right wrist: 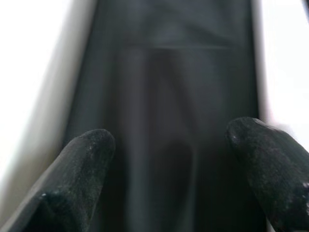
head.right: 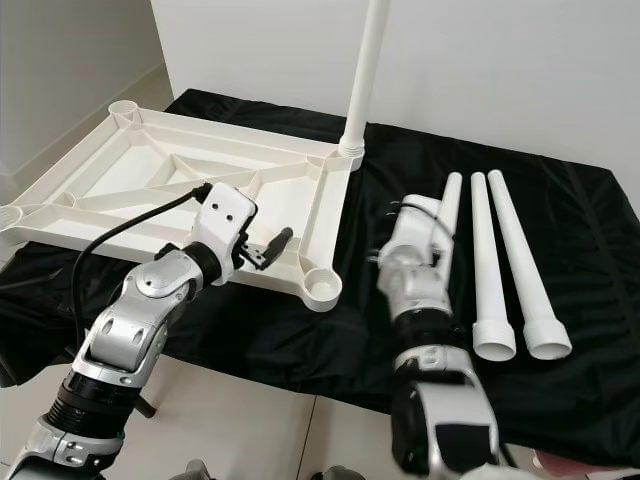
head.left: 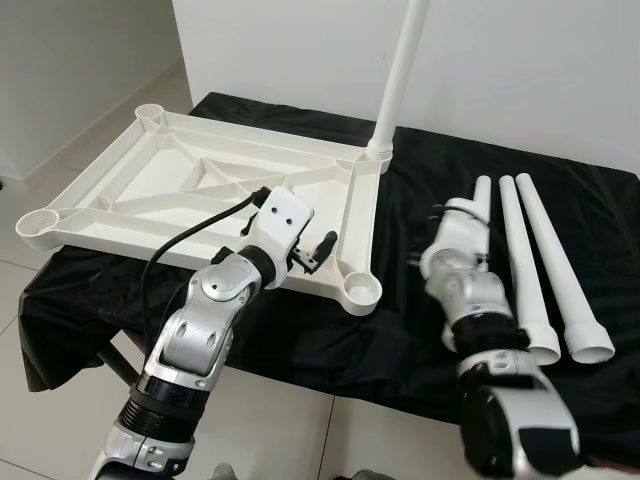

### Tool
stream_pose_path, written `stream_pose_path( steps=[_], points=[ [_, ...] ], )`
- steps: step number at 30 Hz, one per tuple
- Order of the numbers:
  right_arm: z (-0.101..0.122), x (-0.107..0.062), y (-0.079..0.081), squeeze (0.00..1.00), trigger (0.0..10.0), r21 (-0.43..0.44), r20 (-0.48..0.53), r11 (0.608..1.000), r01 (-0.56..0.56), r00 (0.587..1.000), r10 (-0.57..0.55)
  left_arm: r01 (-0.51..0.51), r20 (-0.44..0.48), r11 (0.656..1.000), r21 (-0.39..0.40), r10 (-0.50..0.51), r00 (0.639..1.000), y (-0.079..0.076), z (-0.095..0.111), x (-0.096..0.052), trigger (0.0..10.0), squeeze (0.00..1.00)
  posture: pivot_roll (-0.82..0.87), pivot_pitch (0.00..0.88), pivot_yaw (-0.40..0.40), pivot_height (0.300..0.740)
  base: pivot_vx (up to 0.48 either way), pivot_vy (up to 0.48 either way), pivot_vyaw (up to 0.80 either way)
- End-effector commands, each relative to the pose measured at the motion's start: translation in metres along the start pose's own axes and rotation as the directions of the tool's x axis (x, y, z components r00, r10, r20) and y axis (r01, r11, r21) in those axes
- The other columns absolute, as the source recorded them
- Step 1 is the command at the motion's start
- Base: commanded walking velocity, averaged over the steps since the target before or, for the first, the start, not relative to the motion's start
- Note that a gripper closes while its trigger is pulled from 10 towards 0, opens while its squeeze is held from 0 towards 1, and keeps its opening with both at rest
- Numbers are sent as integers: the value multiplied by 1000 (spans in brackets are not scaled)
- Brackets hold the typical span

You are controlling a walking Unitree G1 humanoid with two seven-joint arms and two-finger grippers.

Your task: Building children table

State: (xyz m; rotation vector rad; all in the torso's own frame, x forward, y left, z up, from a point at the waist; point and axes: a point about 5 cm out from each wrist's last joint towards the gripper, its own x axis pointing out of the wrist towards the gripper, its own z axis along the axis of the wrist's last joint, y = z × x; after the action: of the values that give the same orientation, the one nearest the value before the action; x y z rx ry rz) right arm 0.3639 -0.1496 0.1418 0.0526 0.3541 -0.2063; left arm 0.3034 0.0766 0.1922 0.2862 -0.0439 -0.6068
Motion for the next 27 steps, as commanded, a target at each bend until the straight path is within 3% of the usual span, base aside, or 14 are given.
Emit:
stream_pose_path(
  steps=[1,2,5,11,13,18,27],
  points=[
    [16,-3,-4,0,10000,23,74,1000,-22,997,20,3,4,1000,-10,-3,1000,-2,1,0,10000,0,-12,0,-44,740,0,0,0],
    [16,-3,-4,0,10000,23,74,1000,-22,997,20,3,4,1000,-10,-3,1000,-2,1,0,10000,0,-12,0,-44,740,0,0,0],
    [38,-7,-12,0,10000,71,214,997,-37,977,21,12,11,1000,-24,-12,1000,-6,2,2,10000,0,-22,0,-42,740,0,0,0],
    [45,-11,-12,0,10000,59,258,996,-59,965,42,16,13,999,-29,-16,1000,-8,3,3,10000,0,-25,0,-41,740,0,0,0],
    [43,-11,-14,0,10000,86,228,995,-48,973,27,22,15,999,-30,-22,1000,-8,3,3,10000,0,-27,0,-40,740,0,0,0],
    [27,-7,-16,0,10000,43,136,999,-14,991,8,24,15,999,-34,-23,1000,-9,3,3,10000,0,-23,0,-39,740,0,0,0],
    [2,0,-36,0,10000,72,21,981,179,983,-181,58,15,998,-20,-58,998,-12,5,0,10000,0,-16,0,-40,740,0,0,0]
  ],
)
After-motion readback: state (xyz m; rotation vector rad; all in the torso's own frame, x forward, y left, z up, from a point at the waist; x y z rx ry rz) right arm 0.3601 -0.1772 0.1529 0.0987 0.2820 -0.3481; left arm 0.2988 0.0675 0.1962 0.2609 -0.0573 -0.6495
